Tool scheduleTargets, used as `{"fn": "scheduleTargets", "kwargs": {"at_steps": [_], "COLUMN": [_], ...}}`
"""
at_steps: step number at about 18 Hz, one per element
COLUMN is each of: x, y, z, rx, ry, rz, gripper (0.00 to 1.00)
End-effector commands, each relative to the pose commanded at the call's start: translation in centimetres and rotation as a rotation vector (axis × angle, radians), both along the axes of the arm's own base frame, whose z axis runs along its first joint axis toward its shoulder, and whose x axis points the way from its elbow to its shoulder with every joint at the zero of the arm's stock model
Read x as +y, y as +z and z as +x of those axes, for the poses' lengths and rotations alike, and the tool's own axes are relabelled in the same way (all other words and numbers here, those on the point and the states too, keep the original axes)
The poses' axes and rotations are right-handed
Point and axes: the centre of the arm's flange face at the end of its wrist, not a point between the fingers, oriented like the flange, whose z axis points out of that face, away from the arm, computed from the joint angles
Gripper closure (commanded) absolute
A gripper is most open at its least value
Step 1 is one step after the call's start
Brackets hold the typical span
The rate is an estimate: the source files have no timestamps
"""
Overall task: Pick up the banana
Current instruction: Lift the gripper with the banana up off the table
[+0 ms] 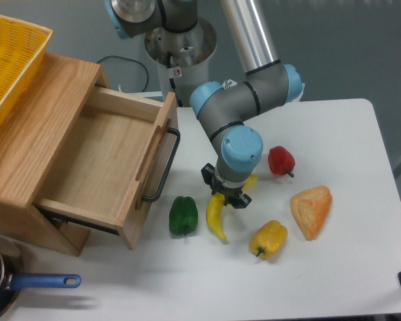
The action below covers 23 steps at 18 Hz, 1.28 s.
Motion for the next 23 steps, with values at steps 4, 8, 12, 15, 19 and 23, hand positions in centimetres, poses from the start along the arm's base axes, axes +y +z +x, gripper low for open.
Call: {"fn": "scheduleTargets", "kwargs": {"at_steps": [4, 8, 12, 15, 19, 23], "x": [0.5, 0.9, 1.5, 1.5, 1.3, 0.9], "y": [2.5, 6.0, 9.8, 11.8, 12.6, 13.3], "z": [-0.6, -0.9, -1.4, -1.4, -1.2, -1.3], "rx": [0.035, 0.08, 0.142, 0.175, 0.189, 0.212], "ry": [-0.006, -0.01, -0.034, -0.113, -0.183, -0.296], "rz": [0.028, 0.068, 0.112, 0.134, 0.141, 0.132], "gripper": [0.55, 0.55, 0.55, 0.55, 0.55, 0.55]}}
